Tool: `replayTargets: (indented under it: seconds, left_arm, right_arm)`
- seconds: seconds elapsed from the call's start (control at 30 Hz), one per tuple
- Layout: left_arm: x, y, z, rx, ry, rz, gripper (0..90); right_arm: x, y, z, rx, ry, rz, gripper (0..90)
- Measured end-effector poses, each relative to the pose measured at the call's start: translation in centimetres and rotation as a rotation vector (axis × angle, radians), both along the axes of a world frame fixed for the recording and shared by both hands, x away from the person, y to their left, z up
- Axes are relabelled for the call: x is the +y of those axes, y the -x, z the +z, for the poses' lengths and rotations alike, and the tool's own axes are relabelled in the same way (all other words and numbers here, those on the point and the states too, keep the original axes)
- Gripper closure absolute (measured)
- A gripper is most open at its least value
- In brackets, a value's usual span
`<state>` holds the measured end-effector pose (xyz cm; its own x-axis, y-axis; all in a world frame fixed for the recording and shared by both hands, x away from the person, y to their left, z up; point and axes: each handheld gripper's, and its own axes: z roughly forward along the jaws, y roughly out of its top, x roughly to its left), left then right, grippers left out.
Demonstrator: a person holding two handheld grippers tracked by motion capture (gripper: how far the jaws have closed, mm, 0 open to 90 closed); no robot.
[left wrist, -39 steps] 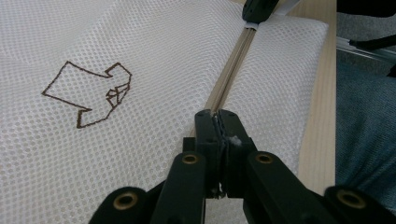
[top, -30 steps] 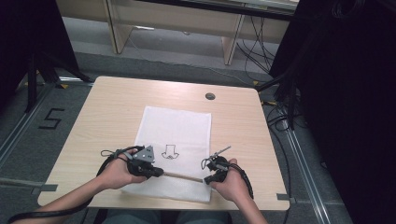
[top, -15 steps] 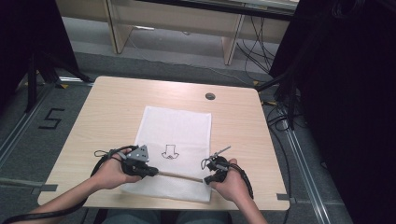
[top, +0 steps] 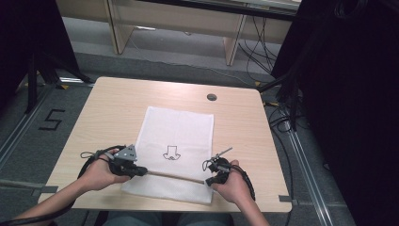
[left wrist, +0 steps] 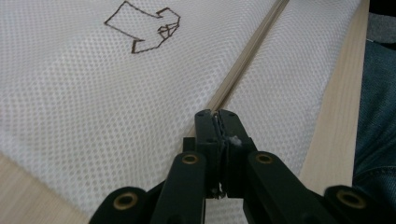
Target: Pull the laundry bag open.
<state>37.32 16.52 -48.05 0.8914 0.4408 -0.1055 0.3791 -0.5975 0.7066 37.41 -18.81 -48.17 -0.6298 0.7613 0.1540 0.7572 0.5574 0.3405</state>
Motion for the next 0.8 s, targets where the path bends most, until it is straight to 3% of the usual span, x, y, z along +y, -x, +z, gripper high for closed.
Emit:
replayTargets:
  seconds: [0.4, 0.47, 0.7, 0.8]
  left_arm:
    - [2.9, 0.1, -0.8, 0.015, -0.021, 0.059, 87.4]
    - [3.2, 0.2, -0.9, 0.025, -0.025, 0.094, 87.4]
    - [5.1, 0.4, -1.1, 0.039, -0.075, 0.150, 87.4]
    - [5.4, 0.4, -1.1, 0.025, -0.094, 0.162, 87.4]
  right_arm:
    - [0.0, 0.0, 0.0, 0.006, -0.006, -0.006, 90.0]
    - [0.0, 0.0, 0.0, 0.006, -0.006, -0.006, 90.0]
    - [0.0, 0.0, 0.0, 0.002, -0.003, 0.002, 90.0]
    - [0.0, 0.1, 0.0, 0.000, -0.002, 0.002, 90.0]
